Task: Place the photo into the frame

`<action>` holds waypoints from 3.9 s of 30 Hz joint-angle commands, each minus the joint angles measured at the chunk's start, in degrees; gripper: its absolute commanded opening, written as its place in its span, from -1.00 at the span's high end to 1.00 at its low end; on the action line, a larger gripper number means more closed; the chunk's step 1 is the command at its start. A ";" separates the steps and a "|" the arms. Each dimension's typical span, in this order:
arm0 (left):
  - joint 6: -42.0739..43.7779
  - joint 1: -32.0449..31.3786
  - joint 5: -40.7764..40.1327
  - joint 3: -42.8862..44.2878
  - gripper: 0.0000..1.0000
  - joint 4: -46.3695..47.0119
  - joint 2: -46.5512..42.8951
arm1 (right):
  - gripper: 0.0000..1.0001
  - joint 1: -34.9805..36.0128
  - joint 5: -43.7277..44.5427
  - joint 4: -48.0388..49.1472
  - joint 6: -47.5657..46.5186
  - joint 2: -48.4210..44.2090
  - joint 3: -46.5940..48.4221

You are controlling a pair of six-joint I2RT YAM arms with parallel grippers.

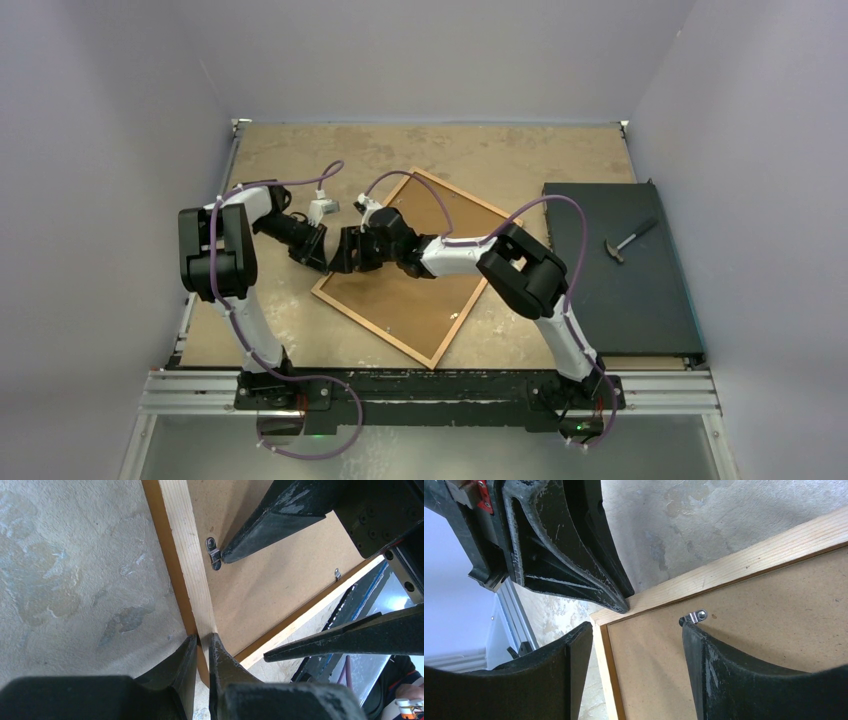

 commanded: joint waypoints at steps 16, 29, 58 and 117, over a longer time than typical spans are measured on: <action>2.48 -1.25 -1.70 -0.32 0.92 2.31 -0.43 | -0.36 0.47 6.68 2.80 2.52 2.00 0.13; 3.37 -1.25 -1.70 -1.14 0.92 2.01 -0.61 | -0.37 0.55 9.92 8.46 3.21 1.37 -3.56; 3.45 -1.16 -2.47 -0.69 0.94 1.45 -0.82 | -0.40 3.40 12.69 16.36 0.63 -2.29 -10.20; 1.55 -0.02 -2.31 5.17 0.39 -1.43 -2.20 | -0.98 -9.72 23.17 -22.07 9.67 -54.39 -42.06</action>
